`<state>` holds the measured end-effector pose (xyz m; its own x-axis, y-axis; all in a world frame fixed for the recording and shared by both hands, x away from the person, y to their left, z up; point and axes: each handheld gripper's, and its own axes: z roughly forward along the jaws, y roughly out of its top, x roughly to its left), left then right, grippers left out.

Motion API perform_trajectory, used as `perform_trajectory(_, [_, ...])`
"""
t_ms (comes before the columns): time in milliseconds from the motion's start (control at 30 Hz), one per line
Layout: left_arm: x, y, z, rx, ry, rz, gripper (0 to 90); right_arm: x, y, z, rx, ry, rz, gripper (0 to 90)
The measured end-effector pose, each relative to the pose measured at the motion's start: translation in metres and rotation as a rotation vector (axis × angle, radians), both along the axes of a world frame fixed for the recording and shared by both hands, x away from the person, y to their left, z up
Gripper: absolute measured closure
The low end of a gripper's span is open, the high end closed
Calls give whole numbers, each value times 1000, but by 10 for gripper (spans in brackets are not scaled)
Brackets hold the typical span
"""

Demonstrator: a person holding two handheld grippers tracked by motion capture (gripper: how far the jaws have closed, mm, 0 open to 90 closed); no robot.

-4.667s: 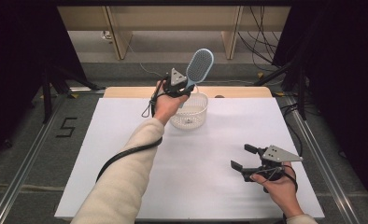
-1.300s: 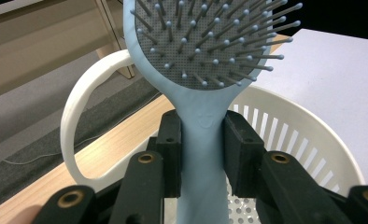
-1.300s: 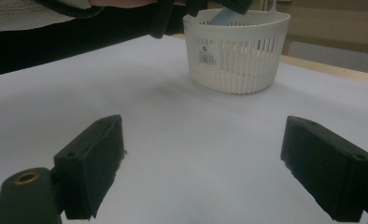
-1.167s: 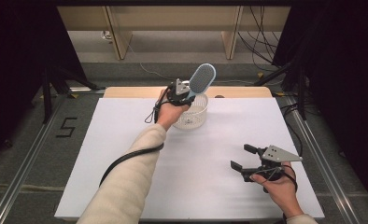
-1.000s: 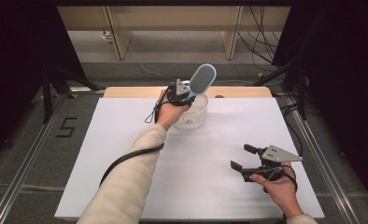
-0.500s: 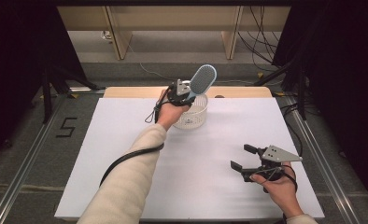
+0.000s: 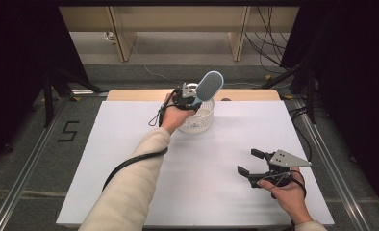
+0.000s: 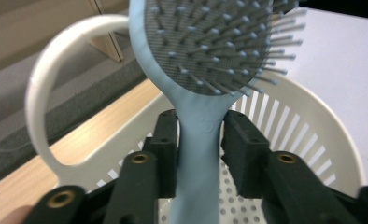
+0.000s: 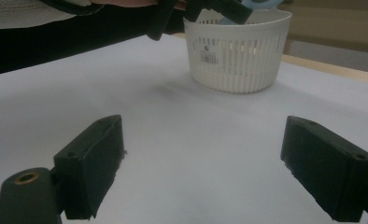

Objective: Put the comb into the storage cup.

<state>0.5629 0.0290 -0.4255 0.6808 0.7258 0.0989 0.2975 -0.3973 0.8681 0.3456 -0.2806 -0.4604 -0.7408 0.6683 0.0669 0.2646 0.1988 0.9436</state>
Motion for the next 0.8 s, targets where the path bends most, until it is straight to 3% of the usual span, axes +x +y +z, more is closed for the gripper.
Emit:
perform_trajectory(100, [0,5,3,26,21,20,547,0,0,0,1,0,1,144])
perform_trajectory(167, [-1,8,5,13,25,19,489,0,0,0,3,1,0,144])
perform_trajectory(233, [-2,12,6,38,21,18,443,0,0,0,0,0,1,144])
perform_trajectory(300, [-5,15,8,11,26,26,399,0,1,0,1,0,0,144])
perform_trajectory(567, [-15,26,21,-8,39,60,185,0,1,-1,-4,1,0,144])
perform_trajectory(800, [-25,41,24,-31,50,95,104,0,2,-1,-8,3,0,144])
